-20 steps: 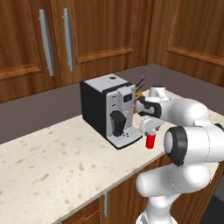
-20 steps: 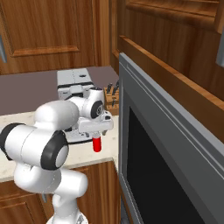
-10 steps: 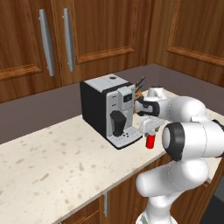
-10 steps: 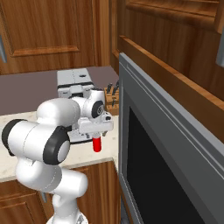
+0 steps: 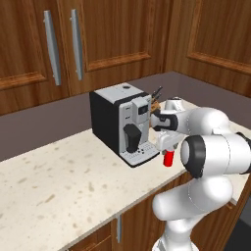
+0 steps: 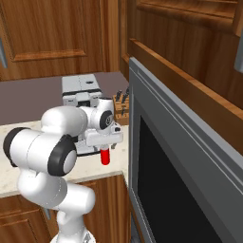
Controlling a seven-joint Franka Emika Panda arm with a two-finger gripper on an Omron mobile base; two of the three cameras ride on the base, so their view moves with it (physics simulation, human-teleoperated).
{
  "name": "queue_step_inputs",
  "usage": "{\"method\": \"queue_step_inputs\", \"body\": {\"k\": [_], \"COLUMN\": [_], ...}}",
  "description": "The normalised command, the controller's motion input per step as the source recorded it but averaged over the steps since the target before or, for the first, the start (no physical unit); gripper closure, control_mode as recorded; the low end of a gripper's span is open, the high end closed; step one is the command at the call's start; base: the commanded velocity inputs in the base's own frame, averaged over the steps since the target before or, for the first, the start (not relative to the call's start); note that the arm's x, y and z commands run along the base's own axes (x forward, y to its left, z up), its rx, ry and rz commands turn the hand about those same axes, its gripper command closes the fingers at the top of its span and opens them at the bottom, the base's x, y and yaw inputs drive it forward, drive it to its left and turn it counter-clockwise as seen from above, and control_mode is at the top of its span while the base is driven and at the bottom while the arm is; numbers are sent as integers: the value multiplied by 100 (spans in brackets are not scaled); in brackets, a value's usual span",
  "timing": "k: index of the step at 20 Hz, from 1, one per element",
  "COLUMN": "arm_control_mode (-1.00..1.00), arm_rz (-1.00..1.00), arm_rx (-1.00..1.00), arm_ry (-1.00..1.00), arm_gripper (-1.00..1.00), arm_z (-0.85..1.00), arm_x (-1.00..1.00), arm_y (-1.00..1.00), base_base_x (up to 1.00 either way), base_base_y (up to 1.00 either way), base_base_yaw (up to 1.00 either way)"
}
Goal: Four empty soda cans are scattered around the kitchen. Gather all the cans and cluster them next to the stove for recycling.
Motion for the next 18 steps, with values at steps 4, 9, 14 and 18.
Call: {"method": "queue_step_inputs", "body": {"k": [4, 9, 14, 18], "arm_control_mode": [-100, -100, -100, -100], "arm_rz": [2, 2, 2, 1], "arm_rx": [0, 0, 0, 0], "arm_ry": [1, 1, 1, 1], "arm_gripper": [-100, -100, -100, -100], "arm_z": [-7, -8, -10, -8], "arm_x": [0, 0, 0, 0], "arm_y": [0, 0, 0, 0], "base_base_x": [0, 0, 0, 0], "base_base_y": [0, 0, 0, 0], "base_base_yaw": [0, 0, 0, 0]}}
